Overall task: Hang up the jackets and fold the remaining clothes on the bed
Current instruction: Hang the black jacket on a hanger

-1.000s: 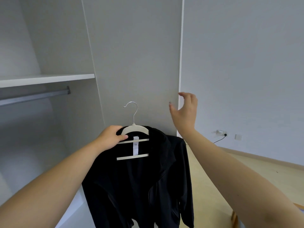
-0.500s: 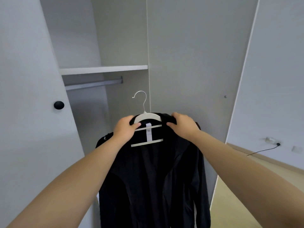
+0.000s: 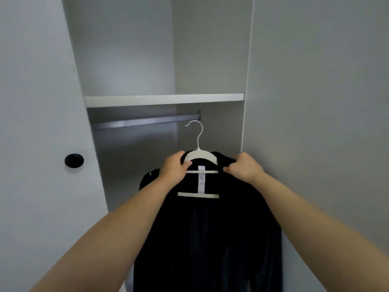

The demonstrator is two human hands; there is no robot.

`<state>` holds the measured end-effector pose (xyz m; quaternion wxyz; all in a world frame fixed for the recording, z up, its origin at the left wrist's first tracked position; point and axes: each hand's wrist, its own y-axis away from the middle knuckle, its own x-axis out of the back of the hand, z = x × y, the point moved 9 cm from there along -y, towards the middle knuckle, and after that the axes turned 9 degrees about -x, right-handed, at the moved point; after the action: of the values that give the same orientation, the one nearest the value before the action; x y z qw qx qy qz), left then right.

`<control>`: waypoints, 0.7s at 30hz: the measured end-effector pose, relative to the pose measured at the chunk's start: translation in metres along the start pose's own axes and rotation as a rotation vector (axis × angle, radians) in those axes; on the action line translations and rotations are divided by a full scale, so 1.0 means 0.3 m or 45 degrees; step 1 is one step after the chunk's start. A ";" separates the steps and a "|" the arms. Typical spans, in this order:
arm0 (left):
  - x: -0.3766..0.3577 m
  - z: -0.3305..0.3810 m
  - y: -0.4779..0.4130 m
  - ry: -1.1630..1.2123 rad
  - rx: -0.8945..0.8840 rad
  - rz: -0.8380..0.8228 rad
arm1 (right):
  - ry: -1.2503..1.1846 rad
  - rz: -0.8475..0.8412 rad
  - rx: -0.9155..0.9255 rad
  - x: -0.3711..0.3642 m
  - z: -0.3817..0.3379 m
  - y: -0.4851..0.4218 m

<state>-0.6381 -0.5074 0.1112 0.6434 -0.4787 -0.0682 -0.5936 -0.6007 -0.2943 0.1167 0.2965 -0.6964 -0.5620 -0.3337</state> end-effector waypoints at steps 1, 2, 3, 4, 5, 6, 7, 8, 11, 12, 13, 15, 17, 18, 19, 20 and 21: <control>0.004 -0.033 -0.036 -0.014 0.035 0.012 | -0.005 0.010 -0.006 -0.011 -0.020 -0.045; 0.008 -0.064 -0.069 -0.040 0.077 0.010 | -0.012 0.021 -0.010 -0.022 -0.040 -0.088; 0.012 -0.097 -0.100 -0.080 0.122 -0.002 | -0.017 0.034 -0.012 -0.031 -0.061 -0.126; 0.019 -0.128 -0.126 -0.137 0.158 -0.012 | -0.020 0.047 -0.013 -0.040 -0.080 -0.161; 0.032 -0.153 -0.150 -0.212 0.177 -0.004 | -0.019 0.063 -0.016 -0.048 -0.098 -0.192; 0.055 -0.168 -0.168 -0.303 0.178 0.030 | -0.017 0.082 -0.023 -0.056 -0.113 -0.222; 0.085 -0.172 -0.186 -0.403 0.160 0.085 | -0.016 0.097 -0.034 -0.065 -0.126 -0.248; 0.119 -0.169 -0.205 -0.504 0.124 0.148 | -0.021 0.105 -0.040 -0.075 -0.139 -0.274; 0.188 -0.186 -0.270 -0.774 0.063 0.173 | -0.069 0.115 -0.043 -0.109 -0.178 -0.341; 0.201 -0.208 -0.295 -0.846 0.086 0.123 | -0.086 0.119 -0.047 -0.118 -0.190 -0.358; 0.213 -0.232 -0.320 -0.913 0.111 0.078 | -0.108 0.120 -0.048 -0.127 -0.202 -0.373; 0.234 -0.276 -0.367 -1.033 0.150 0.018 | -0.174 0.100 -0.056 -0.149 -0.223 -0.403; 0.236 -0.321 -0.397 -1.084 0.220 -0.049 | -0.251 0.078 -0.073 -0.172 -0.238 -0.436; 0.233 -0.337 -0.408 -1.091 0.245 -0.063 | -0.283 0.076 -0.087 -0.180 -0.242 -0.455; 0.233 -0.342 -0.421 -1.100 0.245 -0.056 | -0.310 0.080 -0.104 -0.185 -0.248 -0.472; 0.236 -0.337 -0.435 -1.114 0.213 -0.023 | -0.334 0.086 -0.122 -0.188 -0.251 -0.487; 0.245 -0.328 -0.452 -1.136 0.163 0.024 | -0.352 0.093 -0.134 -0.190 -0.254 -0.501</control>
<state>-0.7770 -0.6052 0.1795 0.5846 -0.6476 -0.3711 -0.3180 -0.7663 -0.3587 0.1227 0.1912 -0.7702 -0.5535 -0.2528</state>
